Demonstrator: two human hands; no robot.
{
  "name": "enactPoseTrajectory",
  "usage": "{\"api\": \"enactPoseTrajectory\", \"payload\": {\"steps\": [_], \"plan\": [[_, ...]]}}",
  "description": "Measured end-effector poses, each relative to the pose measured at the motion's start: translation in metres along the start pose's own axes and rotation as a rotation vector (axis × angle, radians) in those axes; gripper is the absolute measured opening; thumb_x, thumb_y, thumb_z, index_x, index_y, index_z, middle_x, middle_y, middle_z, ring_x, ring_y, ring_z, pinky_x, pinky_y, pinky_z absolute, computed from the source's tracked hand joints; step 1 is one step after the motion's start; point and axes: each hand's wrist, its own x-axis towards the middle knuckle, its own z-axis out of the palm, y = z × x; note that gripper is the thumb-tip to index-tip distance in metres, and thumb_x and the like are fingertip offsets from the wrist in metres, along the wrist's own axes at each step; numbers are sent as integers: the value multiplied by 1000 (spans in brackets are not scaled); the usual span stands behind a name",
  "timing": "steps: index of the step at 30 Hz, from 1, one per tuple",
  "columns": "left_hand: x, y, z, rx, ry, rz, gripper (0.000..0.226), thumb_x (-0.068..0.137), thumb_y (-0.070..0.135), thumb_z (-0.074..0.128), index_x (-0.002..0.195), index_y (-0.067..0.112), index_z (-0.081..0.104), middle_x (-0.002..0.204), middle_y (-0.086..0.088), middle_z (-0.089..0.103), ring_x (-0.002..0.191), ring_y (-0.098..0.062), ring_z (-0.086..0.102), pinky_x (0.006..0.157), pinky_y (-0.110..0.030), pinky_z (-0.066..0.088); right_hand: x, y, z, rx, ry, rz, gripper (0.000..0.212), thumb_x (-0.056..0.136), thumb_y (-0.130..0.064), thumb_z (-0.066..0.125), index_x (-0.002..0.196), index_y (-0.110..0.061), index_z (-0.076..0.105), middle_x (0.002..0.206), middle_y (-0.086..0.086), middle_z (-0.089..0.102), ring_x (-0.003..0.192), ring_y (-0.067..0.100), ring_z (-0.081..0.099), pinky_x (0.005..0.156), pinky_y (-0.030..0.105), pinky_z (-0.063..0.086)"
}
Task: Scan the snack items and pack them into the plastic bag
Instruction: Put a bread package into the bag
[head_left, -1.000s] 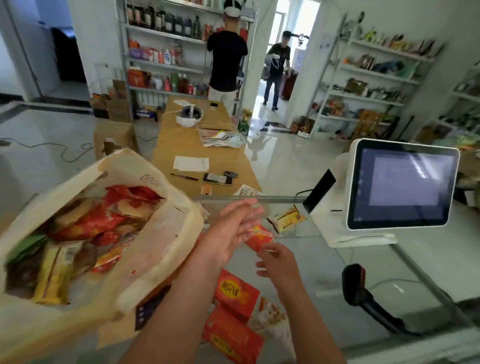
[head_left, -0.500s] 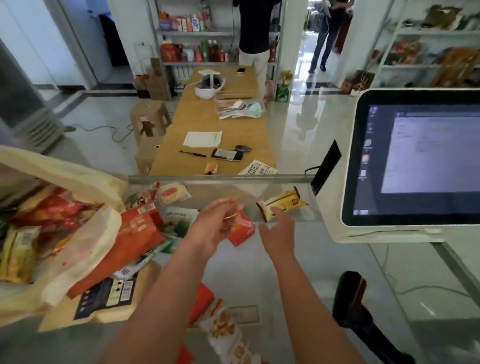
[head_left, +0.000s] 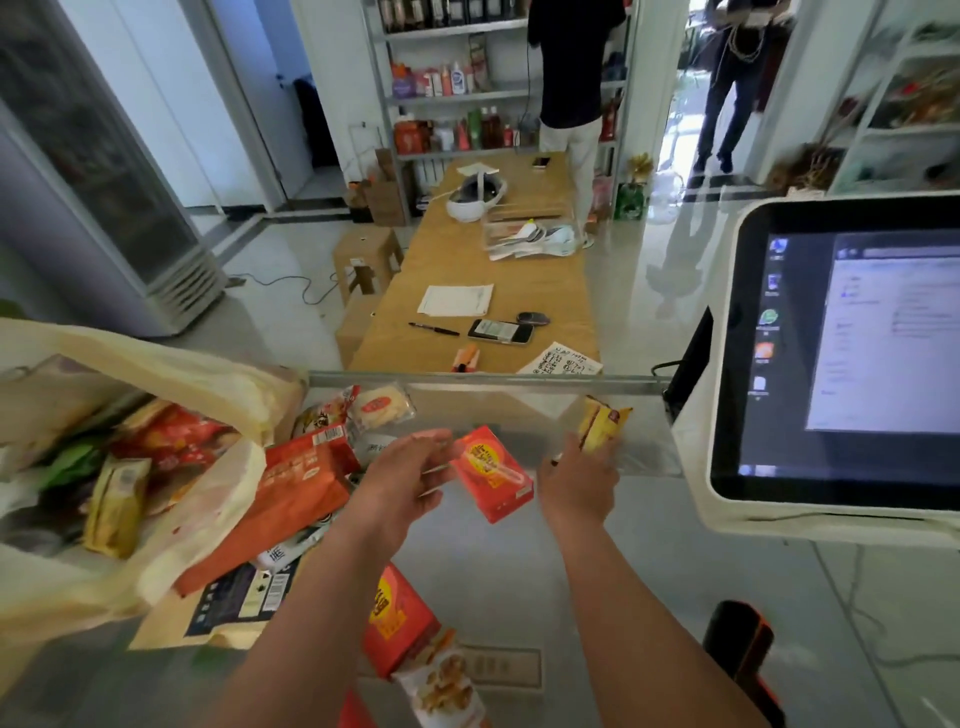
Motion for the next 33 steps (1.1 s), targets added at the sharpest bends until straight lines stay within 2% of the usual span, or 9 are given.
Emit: {"api": "enactPoseTrajectory", "payload": {"steps": [6,10,14,18,20,22,25,27,33], "plan": [[-4,13,0,50,-113,49,18,96,15,49,98,24,64,72,12,72,71,-9,57,63,-25,41,-21,-2,-6,176,38,66,29,88,-29,52,115,-23,58,129,16,45,109,34,42,81,33,35],[-23,22,9,178,-243,131,14,97,20,51,103,25,63,87,8,71,80,-11,61,71,-26,45,-49,-11,-33,368,45,-17,55,88,-31,51,141,-37,39,121,14,47,108,30,48,91,34,39],[-39,33,9,316,-323,331,17,96,21,52,94,33,63,99,10,67,95,-9,61,73,-24,44,-92,-32,-73,500,28,-233,41,83,-21,57,109,-52,50,75,-9,60,58,1,53,57,20,44],[-34,33,-3,476,-325,762,14,96,20,54,94,29,64,97,14,65,97,-9,58,78,-12,43,-134,-53,-102,480,-13,-322,41,69,-36,63,109,-36,56,88,-13,63,67,-4,58,63,21,46],[-28,34,-10,734,-291,1128,15,92,25,55,102,26,67,103,9,66,103,-13,56,89,-27,43,-150,-59,-111,326,15,-385,52,63,-41,56,113,-25,59,94,-7,64,75,7,61,67,25,48],[-27,37,-12,939,-438,1300,27,93,34,47,110,25,66,108,5,68,104,-17,58,94,-36,42,-164,-62,-117,227,57,-470,34,67,-20,58,100,-20,62,82,-6,63,70,13,58,66,25,45],[-45,46,-17,993,-825,863,32,100,46,37,124,35,54,120,8,63,108,-14,58,94,-39,47,-184,-60,-125,231,97,-499,26,69,6,59,92,-7,62,75,-11,53,69,1,48,64,19,37],[-57,46,-22,955,-961,612,39,98,54,37,130,37,51,122,13,59,104,-6,57,87,-24,47,-193,-56,-127,254,106,-526,32,66,2,57,95,-9,62,83,-4,52,76,-3,47,67,14,35],[-80,15,-29,670,-927,393,50,91,58,42,125,25,58,113,11,55,106,-5,51,91,-22,40,-209,-45,-133,643,14,-430,40,70,-5,50,104,-25,61,109,-3,56,94,8,55,74,18,47]]}}
